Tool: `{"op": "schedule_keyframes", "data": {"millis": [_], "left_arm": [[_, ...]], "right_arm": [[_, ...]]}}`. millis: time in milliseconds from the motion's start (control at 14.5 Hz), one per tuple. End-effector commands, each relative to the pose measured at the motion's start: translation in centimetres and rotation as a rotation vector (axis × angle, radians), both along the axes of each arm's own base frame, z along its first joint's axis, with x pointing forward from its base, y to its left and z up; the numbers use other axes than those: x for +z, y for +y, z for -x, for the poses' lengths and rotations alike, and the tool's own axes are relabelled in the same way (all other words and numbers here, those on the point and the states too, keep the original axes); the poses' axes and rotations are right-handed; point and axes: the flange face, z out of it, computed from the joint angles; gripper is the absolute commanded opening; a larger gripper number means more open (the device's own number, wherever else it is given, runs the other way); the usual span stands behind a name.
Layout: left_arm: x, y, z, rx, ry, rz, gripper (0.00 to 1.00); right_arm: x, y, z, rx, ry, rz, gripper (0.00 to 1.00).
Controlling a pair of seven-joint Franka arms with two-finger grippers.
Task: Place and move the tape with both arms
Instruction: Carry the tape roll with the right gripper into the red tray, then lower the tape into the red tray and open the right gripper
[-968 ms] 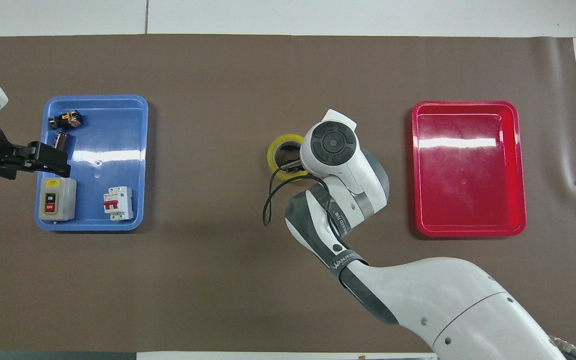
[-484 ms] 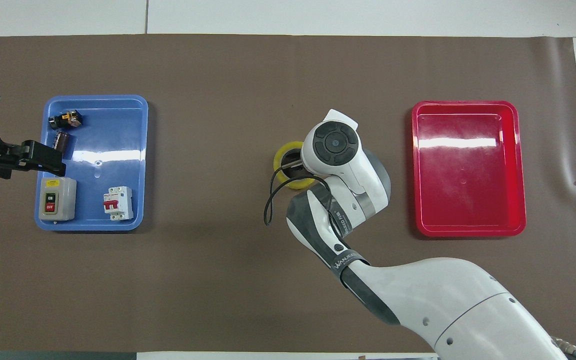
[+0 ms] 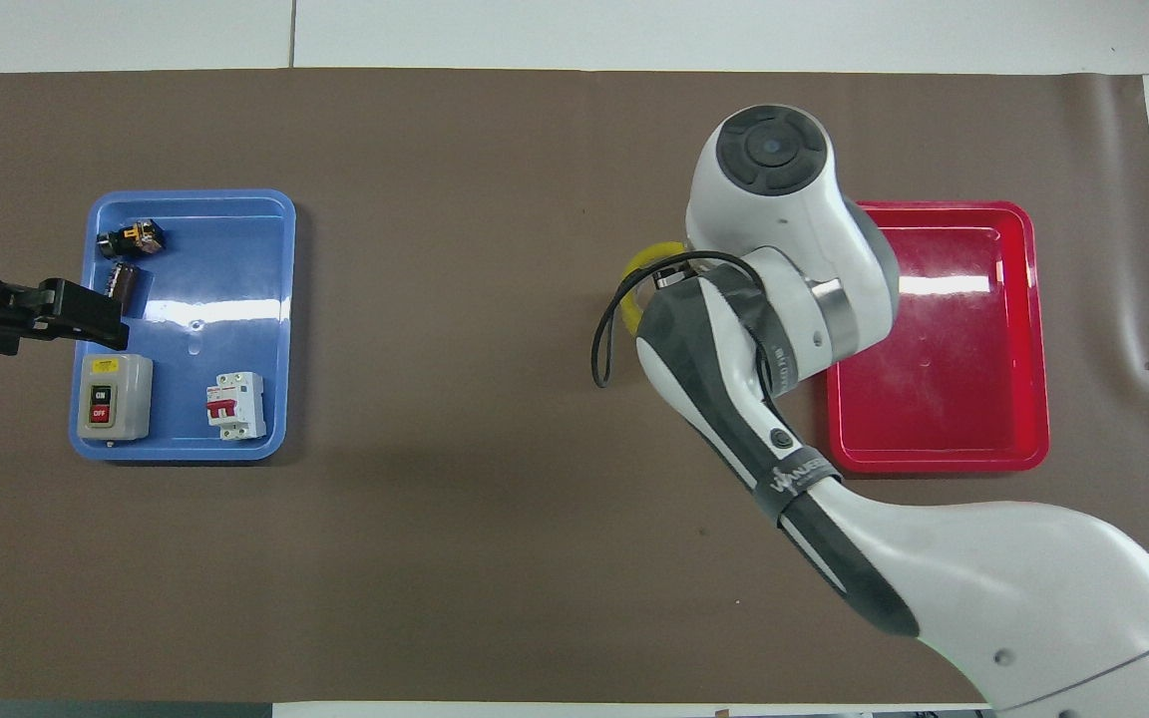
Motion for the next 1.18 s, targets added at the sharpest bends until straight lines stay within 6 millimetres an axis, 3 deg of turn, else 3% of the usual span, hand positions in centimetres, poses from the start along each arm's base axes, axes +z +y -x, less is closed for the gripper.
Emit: {"op": "schedule_keyframes", "data": {"millis": [0,207,415,622,1106], "left_arm": [[0.5,0.4,0.3,0.005,-0.011,0.021,1.0],[0.5,0.4,0.3,0.004,-0.011,0.021,1.0],[0.5,0.4,0.3,0.005,-0.011,0.021,1.0],[0.5,0.4,0.3,0.005,-0.011,0.021,1.0],[0.5,0.4,0.3,0.004,-0.011,0.021,1.0]], "right_arm": [[2.0,-9.3,1.5,0.1,0.043,-0.018,0.0],[-0.5,-19.4,2.0,0.207,0.046,-0.047,0.0],[-5.0,-26.4,4.8,0.294,-0.052,-0.05,0.0],[-7.0,-29.6,5.8,0.318,-0.085,-0.043,0.0],[-9.4,-28.8,5.3,0.262,-0.092,-0.05,0.0]]}}
